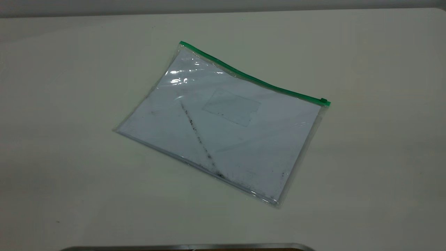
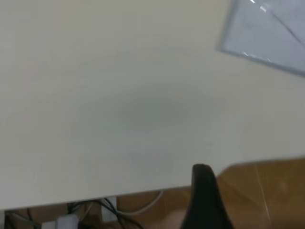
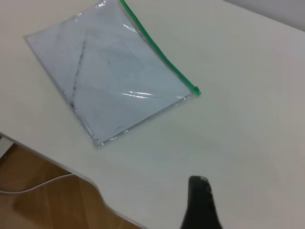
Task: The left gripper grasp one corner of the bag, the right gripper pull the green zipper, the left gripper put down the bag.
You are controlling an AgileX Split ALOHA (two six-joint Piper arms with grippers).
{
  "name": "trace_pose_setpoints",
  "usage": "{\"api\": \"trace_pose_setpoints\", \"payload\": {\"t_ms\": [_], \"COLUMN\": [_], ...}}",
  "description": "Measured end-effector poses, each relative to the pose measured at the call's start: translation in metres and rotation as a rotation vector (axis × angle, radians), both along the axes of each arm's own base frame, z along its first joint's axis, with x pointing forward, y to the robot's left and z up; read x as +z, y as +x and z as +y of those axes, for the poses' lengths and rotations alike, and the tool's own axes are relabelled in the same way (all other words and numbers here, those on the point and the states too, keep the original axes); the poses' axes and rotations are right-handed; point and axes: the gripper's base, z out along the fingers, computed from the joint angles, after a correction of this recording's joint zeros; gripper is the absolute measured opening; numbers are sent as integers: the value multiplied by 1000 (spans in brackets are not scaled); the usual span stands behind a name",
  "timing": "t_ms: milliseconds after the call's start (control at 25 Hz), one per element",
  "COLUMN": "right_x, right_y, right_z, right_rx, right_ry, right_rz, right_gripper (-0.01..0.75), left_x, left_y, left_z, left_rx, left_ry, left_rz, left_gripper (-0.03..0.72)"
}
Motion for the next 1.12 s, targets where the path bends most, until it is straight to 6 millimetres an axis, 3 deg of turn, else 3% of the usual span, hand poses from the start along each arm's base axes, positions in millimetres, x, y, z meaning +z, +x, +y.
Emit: {"api": "trace_pose_setpoints", "payload": {"t_ms": [280, 840, 1120], "right_x": [0, 0, 0], "right_y": [0, 0, 2], "right_z": [0, 0, 2], "right_rx": [0, -2, -136], "right_ry": [0, 1, 1], "right_rz": [0, 0, 0], "right_gripper": [578, 578, 578], "left_x": [-1, -1, -1], "left_y": [-12, -12, -12], "left_z": [0, 0, 0], "left_rx": [79, 82, 82], "left_ry": [-5, -5, -5], "left_rz": [-85, -87, -87], "left_gripper": [590, 590, 590]}}
